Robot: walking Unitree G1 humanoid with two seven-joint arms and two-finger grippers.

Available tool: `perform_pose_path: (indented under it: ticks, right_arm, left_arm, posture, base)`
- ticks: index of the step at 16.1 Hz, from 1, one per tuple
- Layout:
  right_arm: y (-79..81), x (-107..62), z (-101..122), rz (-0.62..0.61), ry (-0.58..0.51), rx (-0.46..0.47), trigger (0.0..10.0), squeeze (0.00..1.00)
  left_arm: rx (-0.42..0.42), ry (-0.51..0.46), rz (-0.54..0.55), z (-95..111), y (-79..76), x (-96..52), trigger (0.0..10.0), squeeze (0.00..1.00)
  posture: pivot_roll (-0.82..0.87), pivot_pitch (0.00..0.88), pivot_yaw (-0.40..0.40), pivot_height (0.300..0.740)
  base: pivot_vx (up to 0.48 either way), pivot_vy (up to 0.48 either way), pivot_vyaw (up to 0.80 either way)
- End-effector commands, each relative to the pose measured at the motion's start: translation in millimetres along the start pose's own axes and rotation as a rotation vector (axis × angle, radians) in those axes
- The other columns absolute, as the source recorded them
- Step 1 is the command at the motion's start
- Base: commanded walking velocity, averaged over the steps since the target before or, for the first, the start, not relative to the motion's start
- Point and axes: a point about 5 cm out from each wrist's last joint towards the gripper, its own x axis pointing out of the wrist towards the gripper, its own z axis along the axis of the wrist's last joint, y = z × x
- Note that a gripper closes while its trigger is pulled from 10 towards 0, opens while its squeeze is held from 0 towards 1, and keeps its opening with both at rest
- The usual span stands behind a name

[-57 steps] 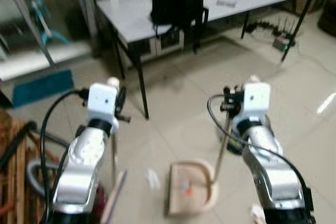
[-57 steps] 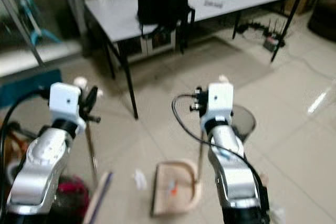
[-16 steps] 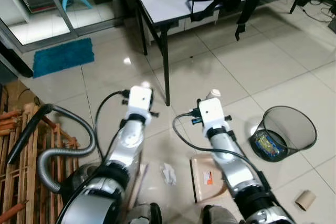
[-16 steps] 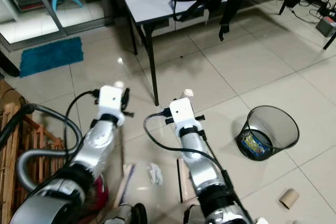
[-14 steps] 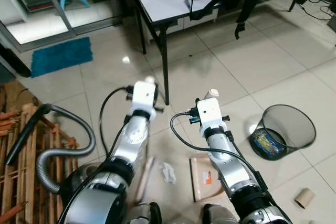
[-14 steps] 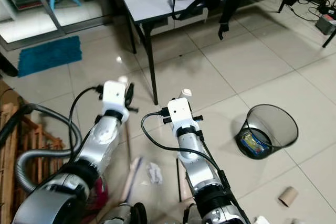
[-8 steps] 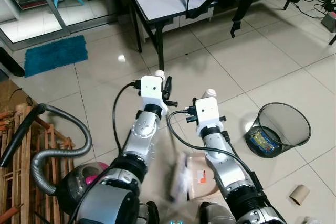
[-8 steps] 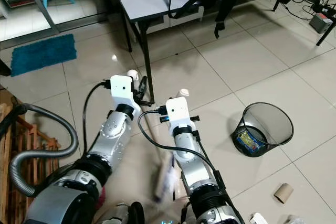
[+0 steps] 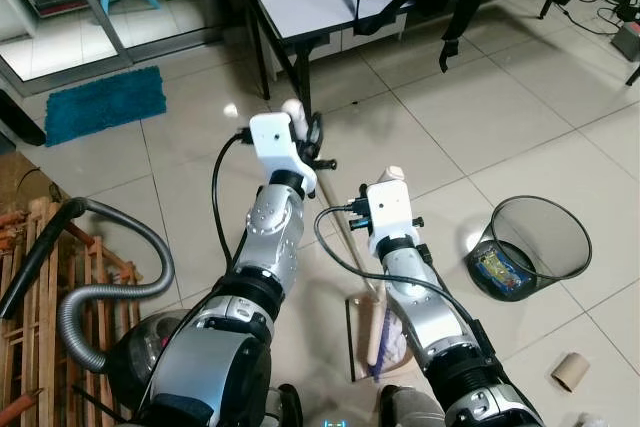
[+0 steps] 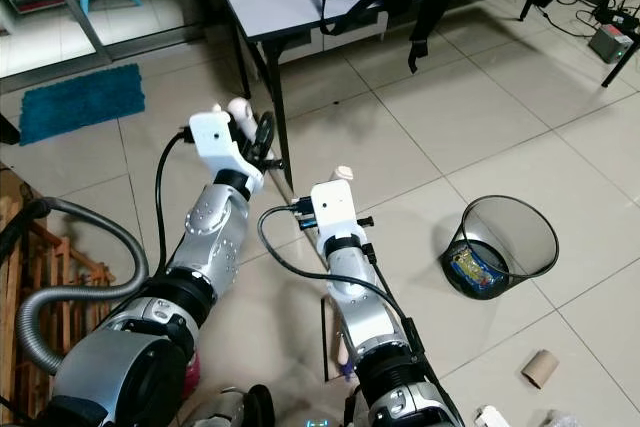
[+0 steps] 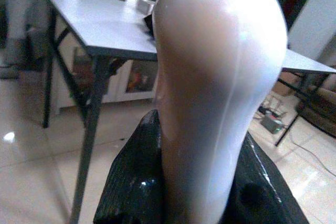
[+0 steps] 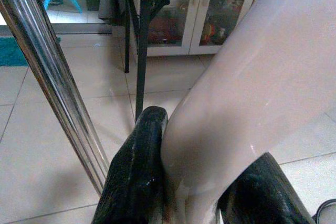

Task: Sweep floor

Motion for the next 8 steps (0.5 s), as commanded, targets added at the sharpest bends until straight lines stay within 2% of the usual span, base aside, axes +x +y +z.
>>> perform_pose_path:
  ticks: [1,3,4,6,7,8]
  right_arm:
    - [8.3,-5.7,-17.5,0.035,0.097,0.104,10.0,0.00]
    - [1.7,-4.8,-18.7,0.015,0.102,0.109,10.0,0.00]
    - [-7.7,-2.4,-18.2,-0.010,0.100,0.114,10.0,0.00]
    - [-18.4,-0.3,-16.7,-0.041,0.095,0.119,10.0,0.00]
    - [-26.6,1.9,-14.5,-0.062,0.089,0.125,10.0,0.00]
    - [-45.3,6.3,-6.8,-0.105,0.063,0.150,10.0,0.00]
  left_arm:
    - [0.036,-0.074,-0.102,19.2,-13.9,10.5,10.0,0.00]
    - [0.103,-0.074,-0.163,20.5,-12.8,8.7,10.0,0.00]
    - [0.163,-0.056,-0.215,22.2,-6.9,6.8,10.0,0.00]
    - [0.204,-0.031,-0.245,24.9,2.1,4.6,10.0,0.00]
    - [0.225,-0.022,-0.257,28.4,10.2,2.3,10.0,0.00]
    - [0.271,-0.023,-0.252,40.3,31.8,-5.8,10.0,0.00]
  posture:
    - [-0.07,0.096,0.091,0.740]
    - [-0.07,0.075,0.091,0.740]
    - [-0.07,0.044,0.090,0.740]
    - [-0.07,0.028,0.089,0.740]
    - [-0.06,0.011,0.085,0.740]
    - [-0.06,0.000,0.083,0.740]
  base:
    - [0.000,0.000,0.00]
    - [0.000,0.000,0.00]
    - [0.000,0.000,0.00]
    - [0.000,0.000,0.00]
    - [0.000,0.000,0.00]
    - [0.000,0.000,0.00]
